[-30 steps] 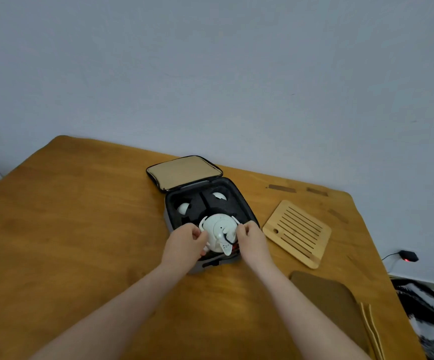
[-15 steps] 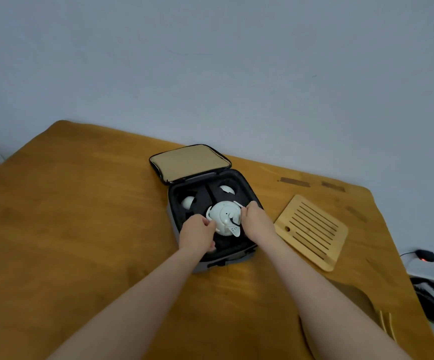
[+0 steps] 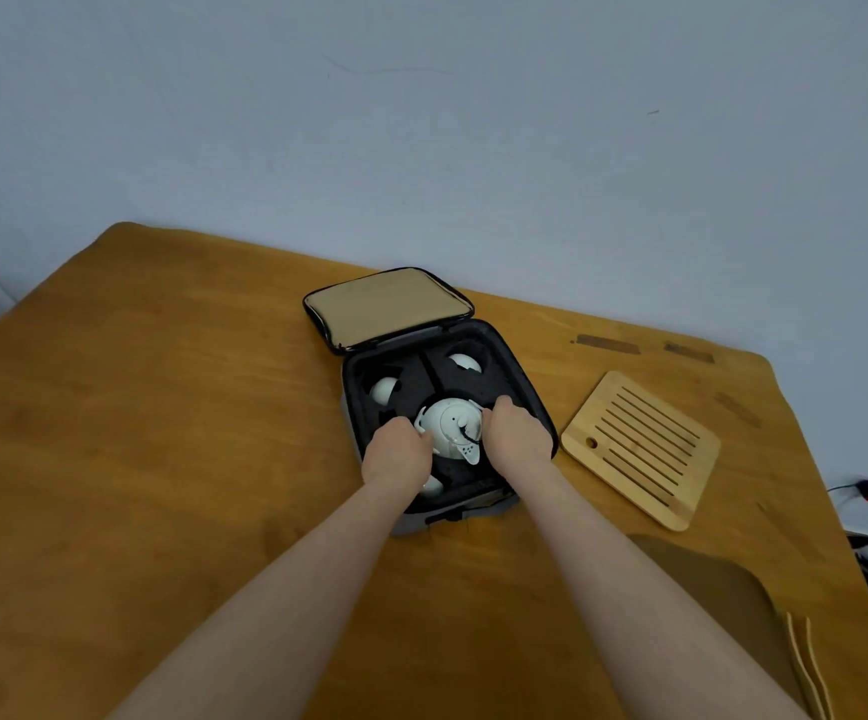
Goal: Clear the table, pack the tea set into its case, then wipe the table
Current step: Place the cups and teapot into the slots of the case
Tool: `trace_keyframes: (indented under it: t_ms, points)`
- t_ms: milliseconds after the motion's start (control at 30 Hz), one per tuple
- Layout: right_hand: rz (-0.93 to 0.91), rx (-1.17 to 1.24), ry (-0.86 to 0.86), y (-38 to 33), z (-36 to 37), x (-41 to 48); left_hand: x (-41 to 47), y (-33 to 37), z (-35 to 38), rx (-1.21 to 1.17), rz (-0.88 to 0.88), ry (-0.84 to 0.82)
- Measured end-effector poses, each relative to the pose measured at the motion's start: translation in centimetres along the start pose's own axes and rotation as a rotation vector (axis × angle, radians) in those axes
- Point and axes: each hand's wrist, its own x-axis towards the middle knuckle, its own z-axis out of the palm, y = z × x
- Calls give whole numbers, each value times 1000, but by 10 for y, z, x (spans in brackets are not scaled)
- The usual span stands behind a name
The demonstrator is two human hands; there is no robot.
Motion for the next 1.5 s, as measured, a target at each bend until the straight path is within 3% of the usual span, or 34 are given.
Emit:
trace_keyframes:
  t_ms: [300,567,1133,1500]
  points:
    - [-52,101,115,8,3,-9,-11,-4,5,108,138,137]
    - [-151,166,203,15,12,-16,-11,-15,12,259,351,101]
    - [-131,118,149,12,15,-12,-7,-16,15,219,375,91]
    - [-154,115,198,6,15,-30,-18,-22,9,262,510,-71]
